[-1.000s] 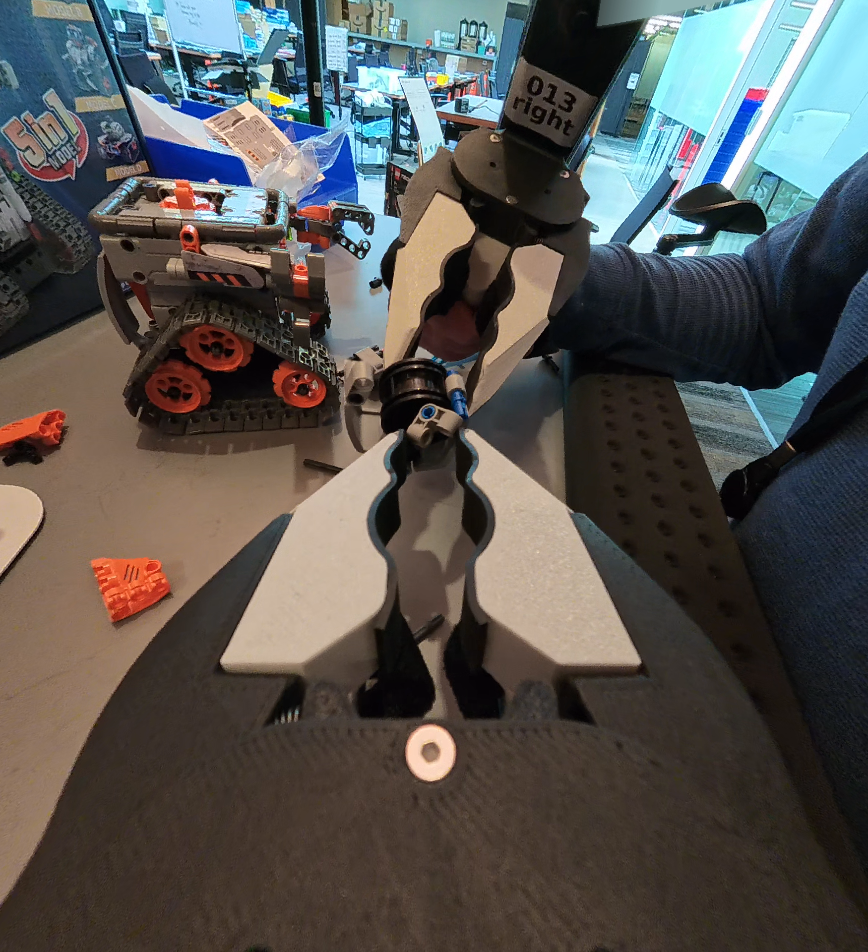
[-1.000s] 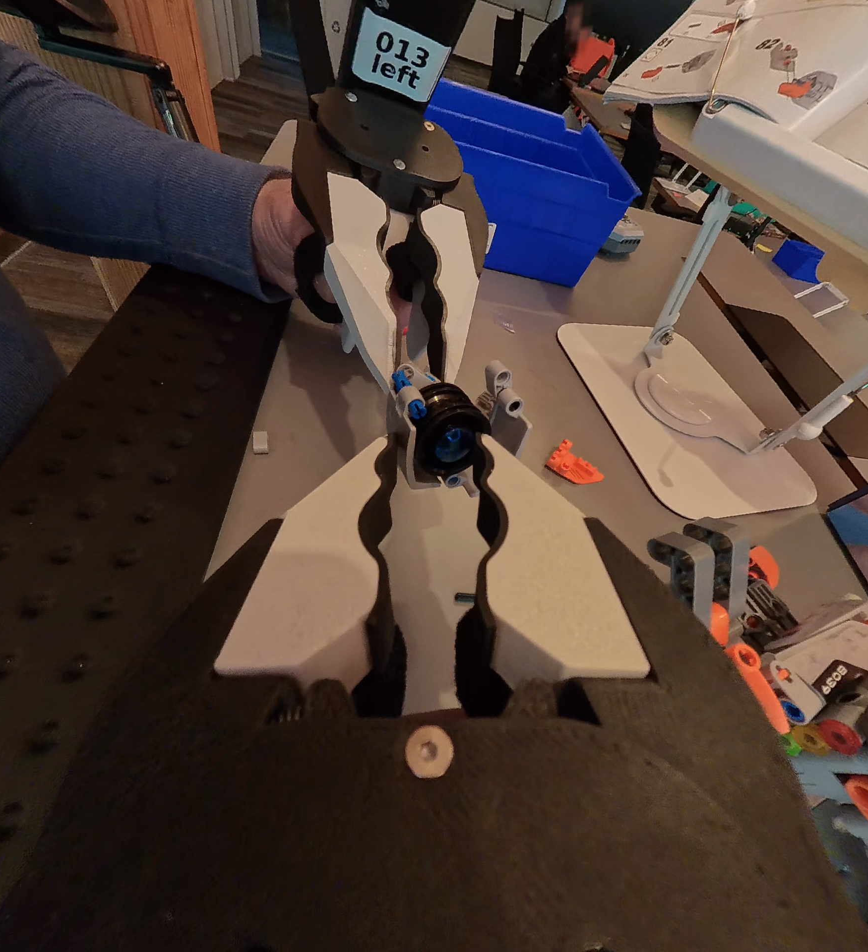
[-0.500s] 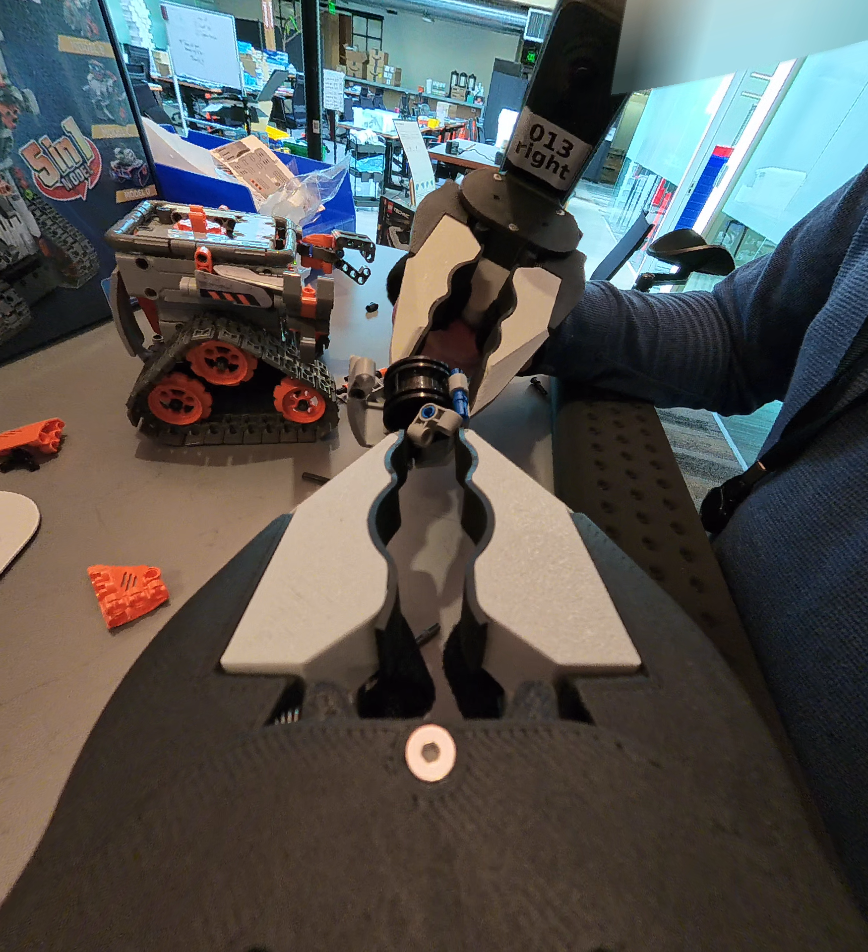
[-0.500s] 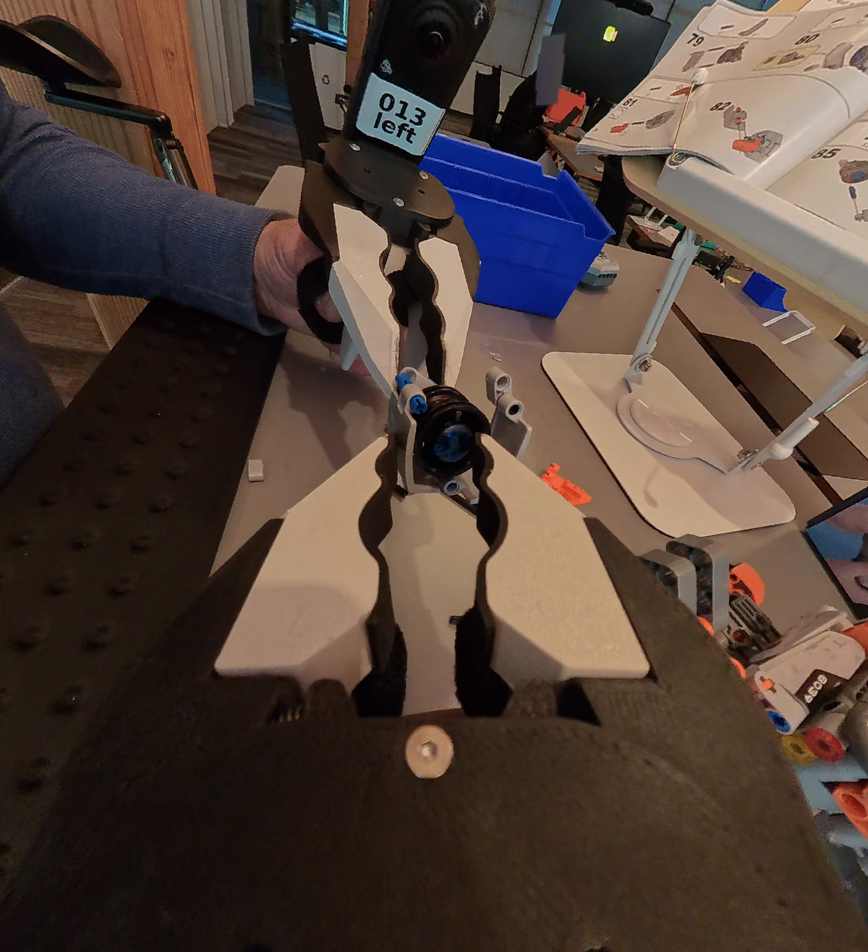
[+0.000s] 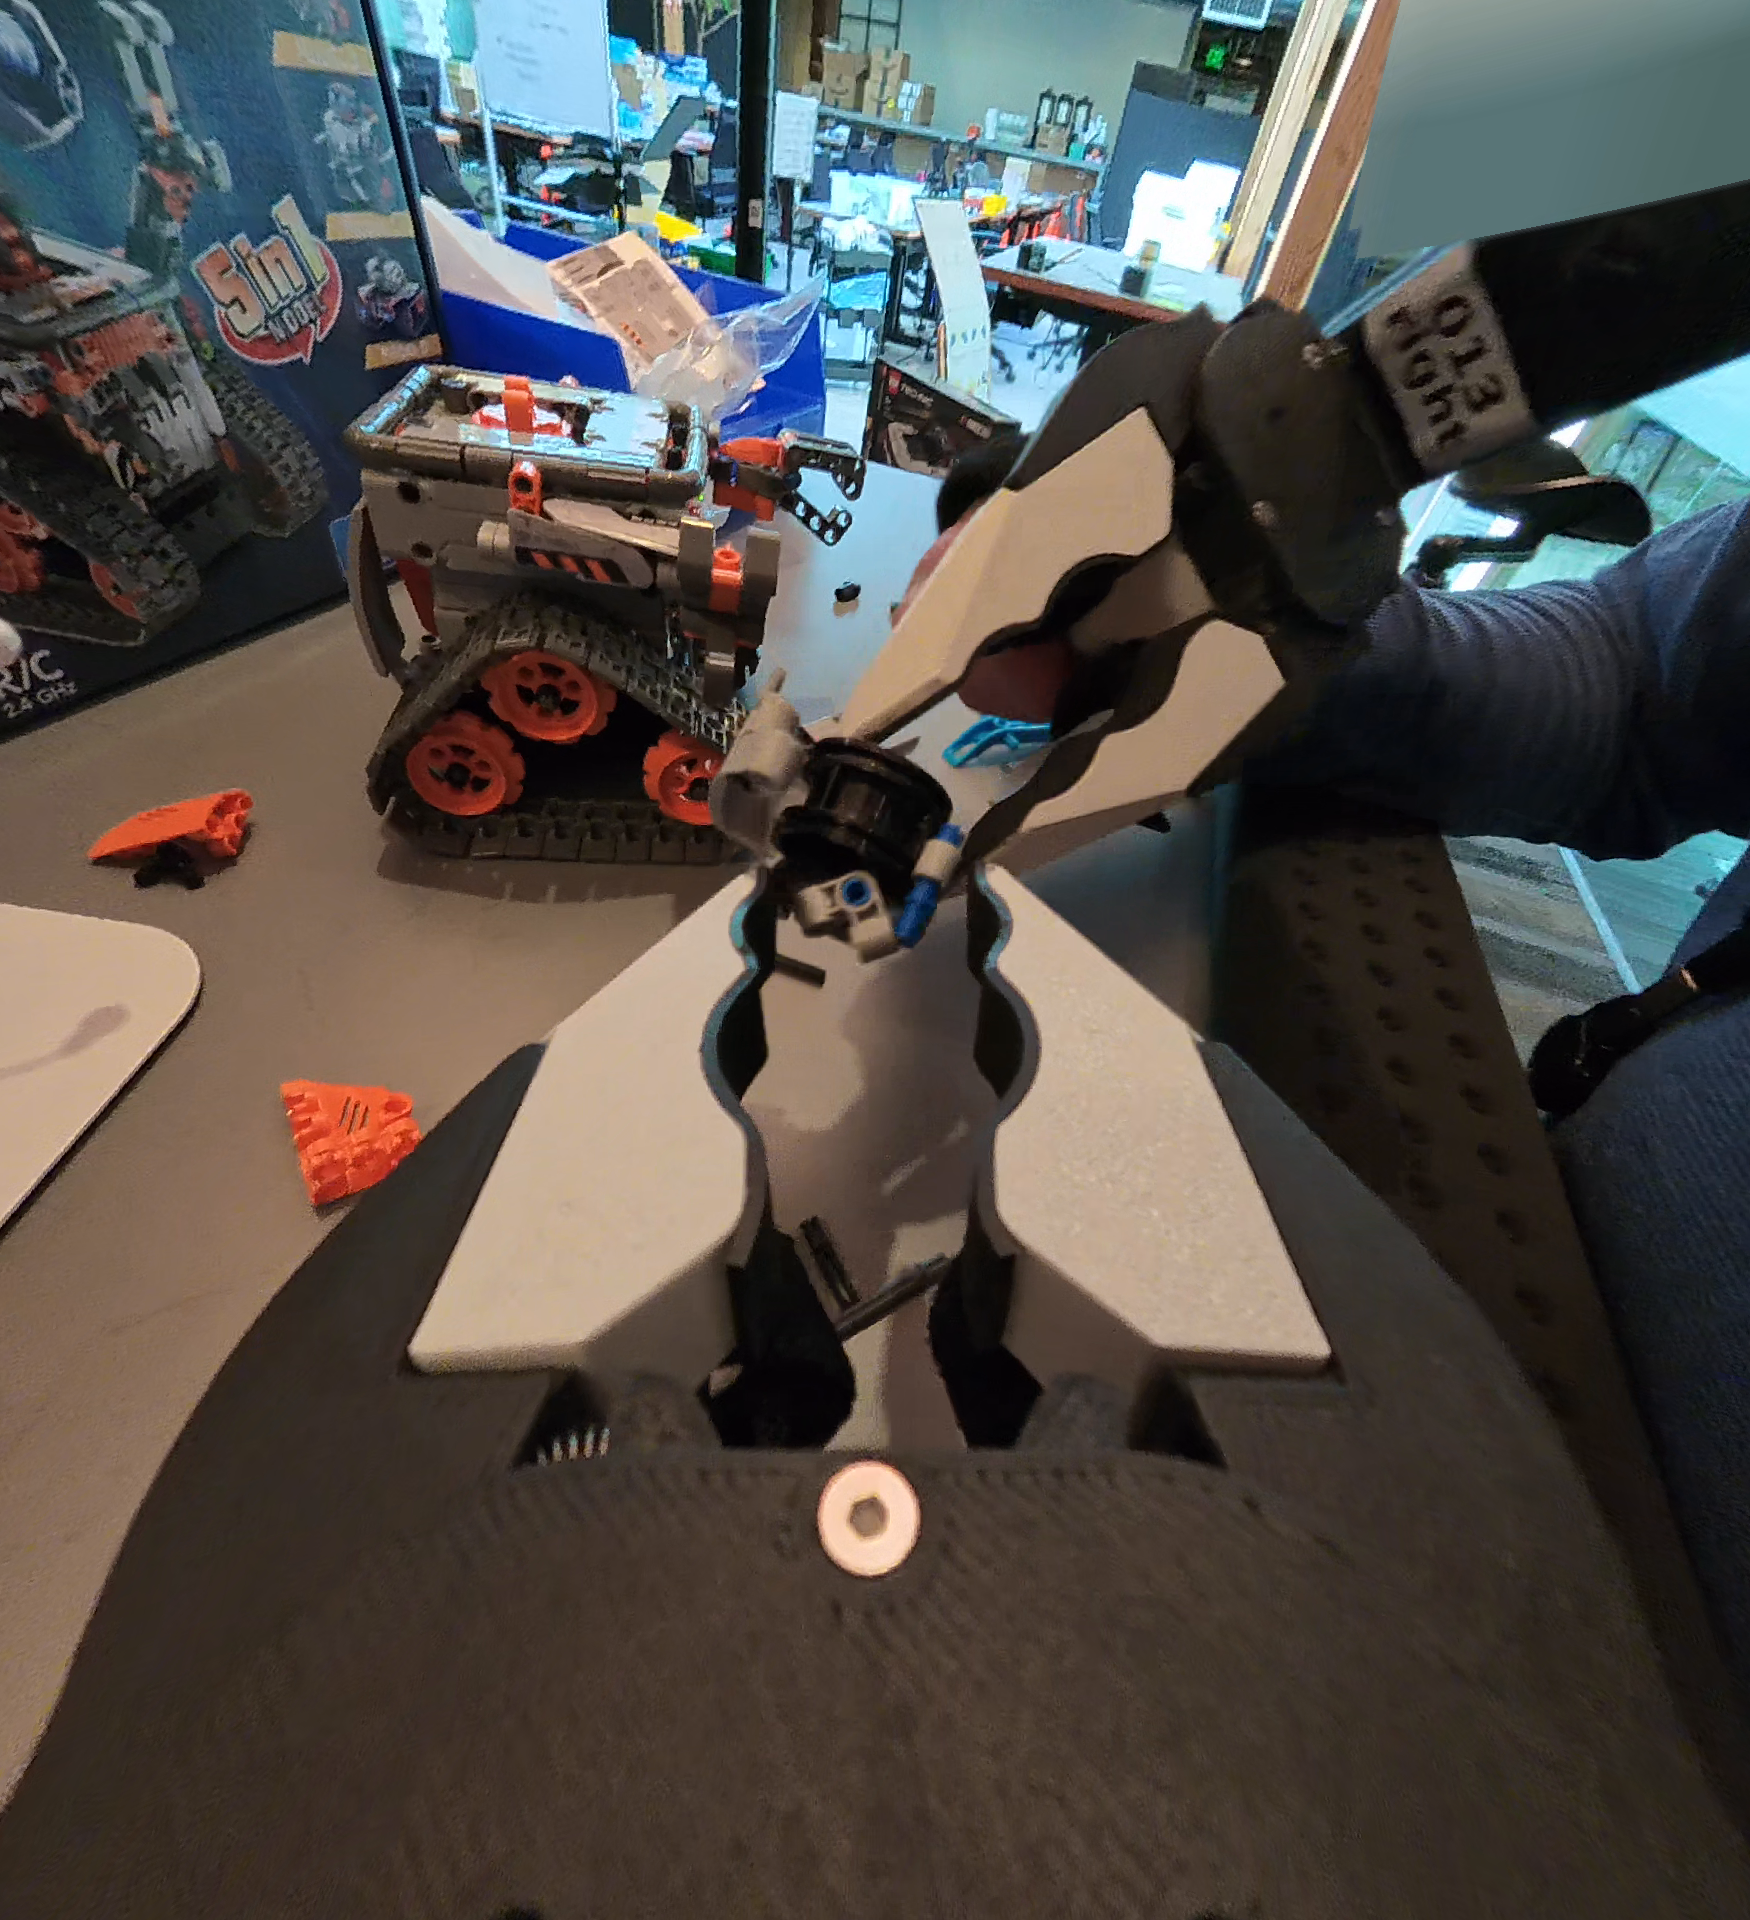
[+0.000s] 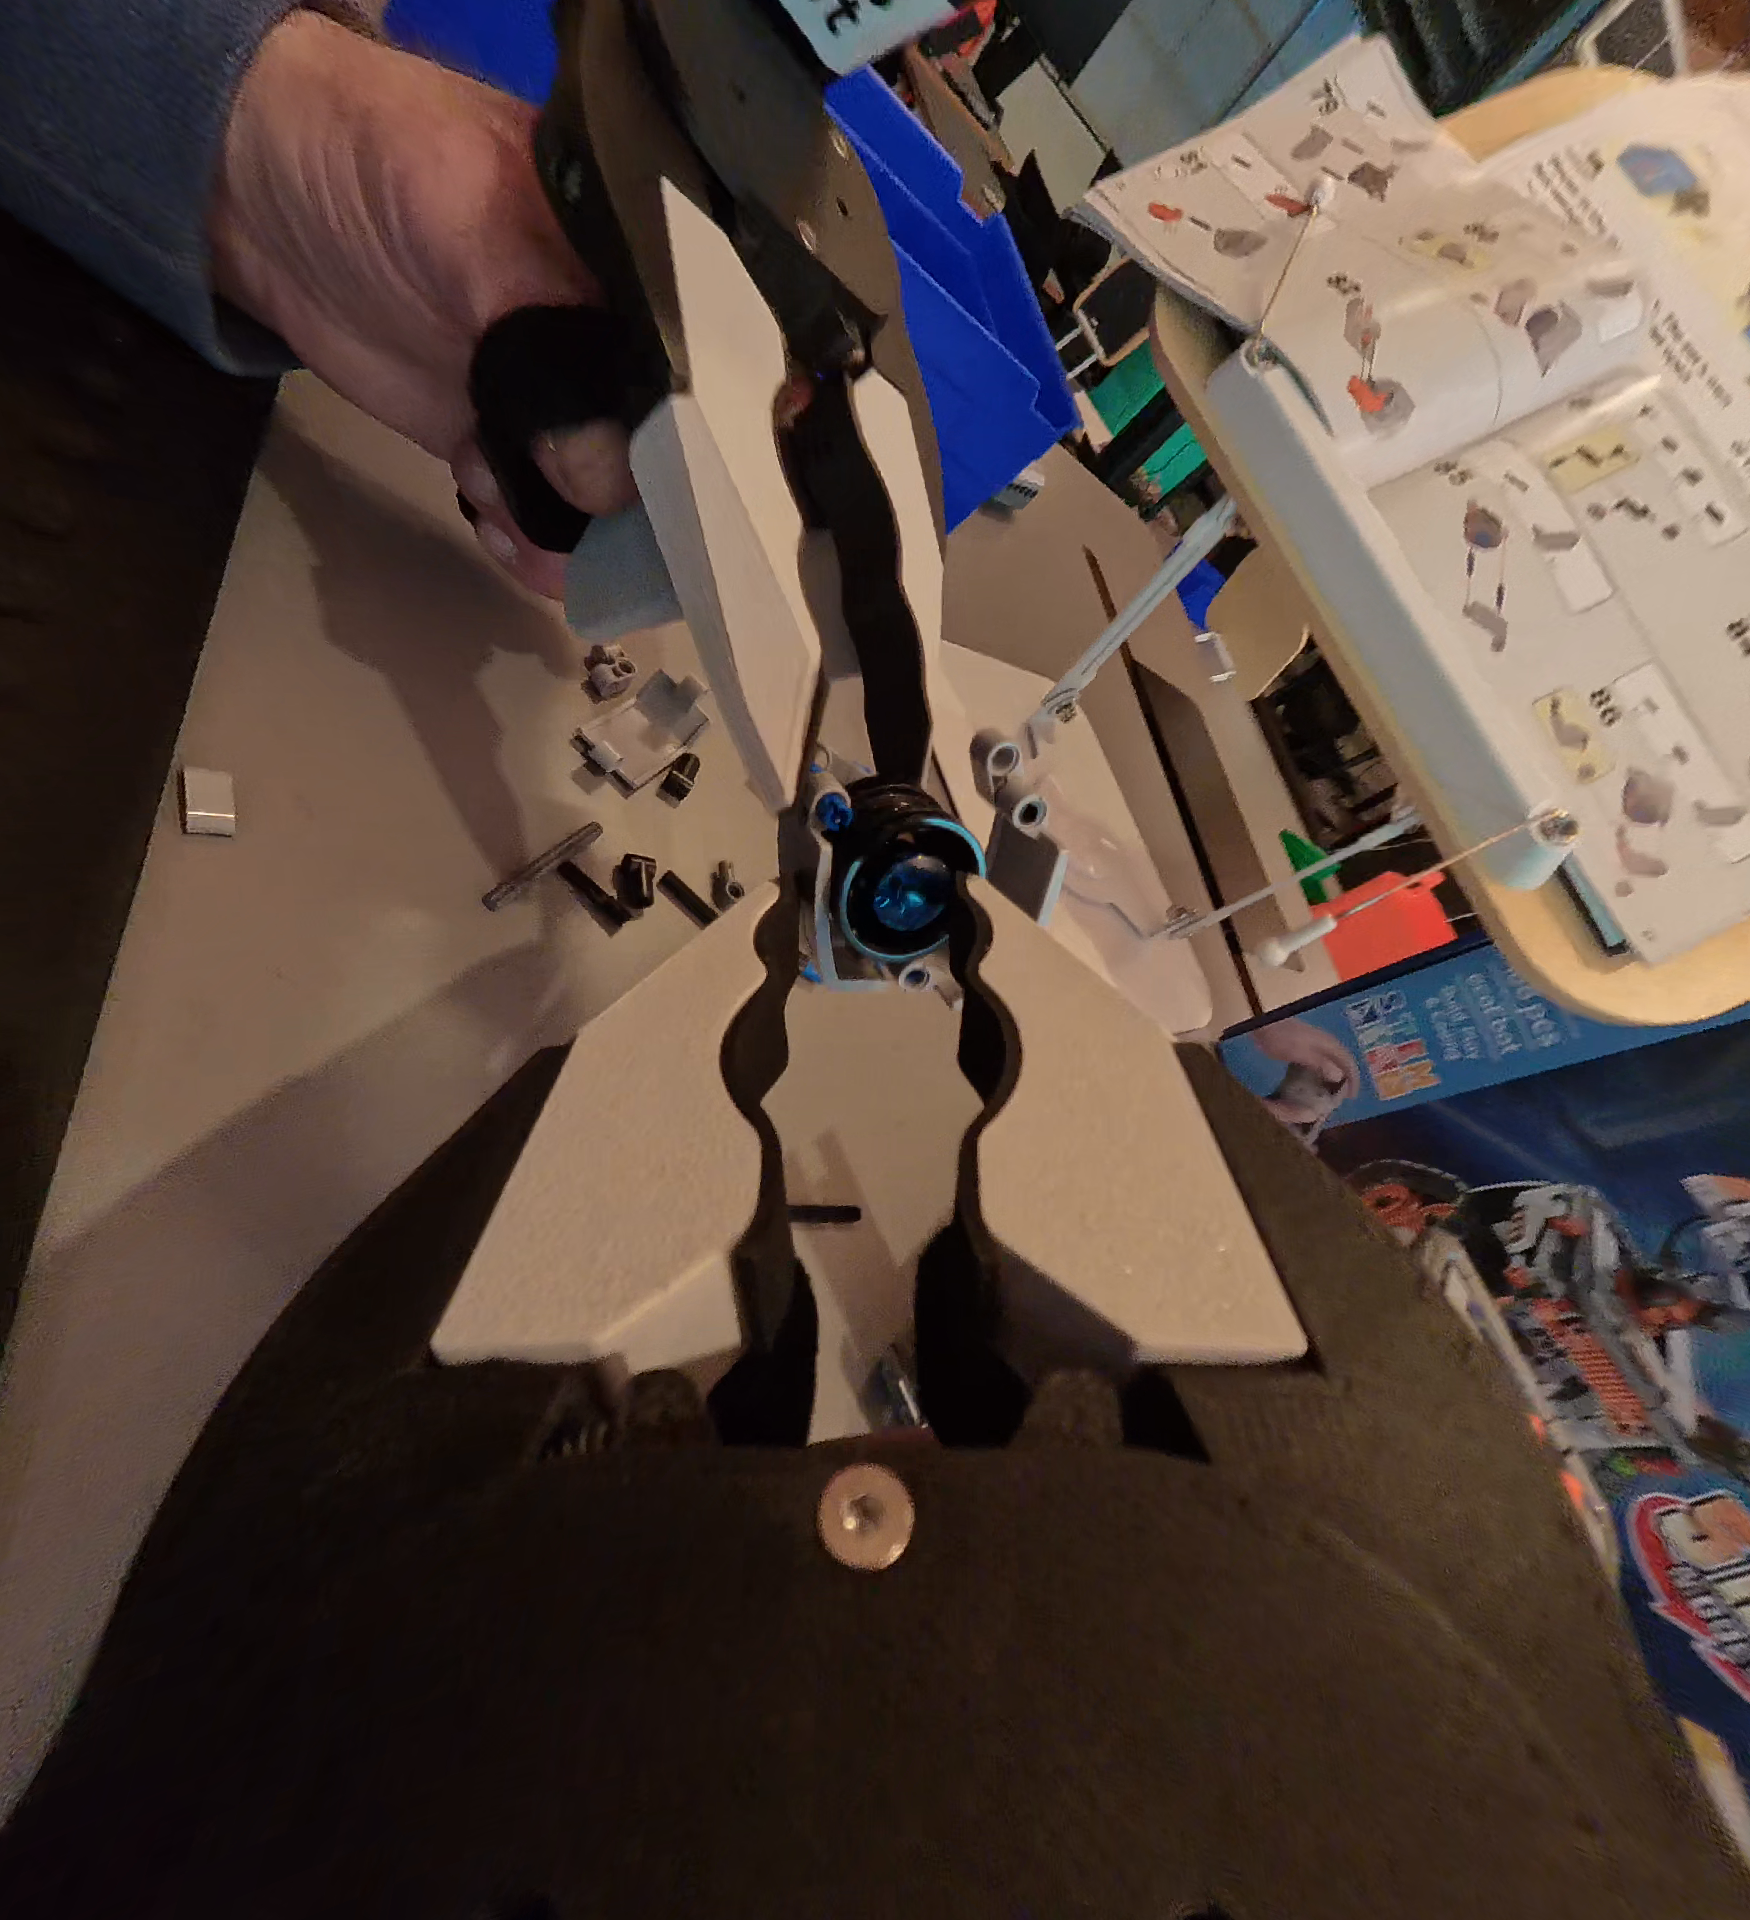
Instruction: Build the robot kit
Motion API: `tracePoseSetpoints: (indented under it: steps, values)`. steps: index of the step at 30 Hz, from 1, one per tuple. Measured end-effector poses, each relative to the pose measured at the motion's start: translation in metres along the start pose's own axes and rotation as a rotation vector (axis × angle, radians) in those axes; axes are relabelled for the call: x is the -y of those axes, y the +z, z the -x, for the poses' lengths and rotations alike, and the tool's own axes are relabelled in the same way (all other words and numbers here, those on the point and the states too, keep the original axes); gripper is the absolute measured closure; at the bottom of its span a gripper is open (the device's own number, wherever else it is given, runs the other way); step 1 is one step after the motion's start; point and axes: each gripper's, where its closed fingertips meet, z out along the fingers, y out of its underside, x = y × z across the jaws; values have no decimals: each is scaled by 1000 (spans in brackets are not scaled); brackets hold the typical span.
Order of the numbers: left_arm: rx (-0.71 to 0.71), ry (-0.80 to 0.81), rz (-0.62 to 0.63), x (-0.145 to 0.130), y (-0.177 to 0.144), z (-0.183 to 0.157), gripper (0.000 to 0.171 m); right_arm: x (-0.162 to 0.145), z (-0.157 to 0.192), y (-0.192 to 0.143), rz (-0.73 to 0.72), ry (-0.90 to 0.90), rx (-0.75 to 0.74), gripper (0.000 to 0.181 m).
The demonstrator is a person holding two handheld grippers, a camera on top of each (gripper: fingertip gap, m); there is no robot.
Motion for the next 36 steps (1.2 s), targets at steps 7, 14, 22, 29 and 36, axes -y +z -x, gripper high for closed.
tracePoseSetpoints:
  steps: [7,14,22,29,36]
  values:
    - [-26,-34,-14,3,3,-4,137,13,1,-1,-5,-131,-68,155]
    - [-192,-168,-126,21,-4,-18,134,31,1,-10,-86,-156,-90,155]
    - [-235,-204,-144,24,-2,-21,144,38,11,-6,-88,-210,-88,155]
    - [-278,-287,-243,37,-14,-15,144,50,4,-16,-174,-125,-86,149]
    - [-388,-376,-345,52,-24,-18,144,52,-17,-25,-240,15,-125,136]
